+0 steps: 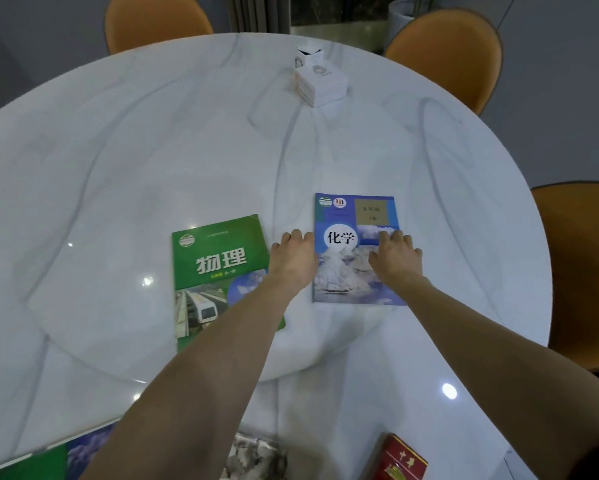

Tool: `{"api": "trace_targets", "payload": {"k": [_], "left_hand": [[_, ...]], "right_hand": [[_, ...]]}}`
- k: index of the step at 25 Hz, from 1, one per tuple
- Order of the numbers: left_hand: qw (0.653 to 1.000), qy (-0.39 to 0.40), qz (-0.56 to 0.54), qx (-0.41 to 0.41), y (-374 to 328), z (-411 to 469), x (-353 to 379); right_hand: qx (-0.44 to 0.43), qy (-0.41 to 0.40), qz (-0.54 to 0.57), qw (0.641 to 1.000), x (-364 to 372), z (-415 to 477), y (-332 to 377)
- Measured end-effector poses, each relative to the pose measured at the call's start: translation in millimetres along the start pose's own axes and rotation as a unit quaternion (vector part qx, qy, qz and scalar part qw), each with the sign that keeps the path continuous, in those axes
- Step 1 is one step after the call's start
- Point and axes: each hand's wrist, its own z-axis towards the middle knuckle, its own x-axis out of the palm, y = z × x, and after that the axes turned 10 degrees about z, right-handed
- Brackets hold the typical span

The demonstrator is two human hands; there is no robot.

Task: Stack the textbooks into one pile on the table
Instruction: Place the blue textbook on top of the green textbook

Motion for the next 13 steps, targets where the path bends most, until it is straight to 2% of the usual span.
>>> {"api": "trace_targets", "payload": {"k": [3, 6, 10, 13], "left_hand": [[0.998, 0.023, -0.054, -0.024, -17.5, 9.2, 9.0], [0.982, 0.028, -0.17, -0.079, -34.0, 15.6, 15.9], [0.914, 0.043, -0.338, -0.218, -43.5, 30.0, 17.8], [0.873, 0.062, -0.414, -0.251, -39.2, 34.7, 22.6]], "right_hand": [[0.044, 0.002, 0.036, 0.998, 6.6, 2.0, -19.4], [0.088, 0.014, 0.124, 0.988, 14.1, 2.0, -31.0], [0.129, 0.017, 0.184, 0.974, 15.4, 8.8, -38.5], [0.153, 0.02, 0.199, 0.968, 13.4, 13.6, -42.9]]}}
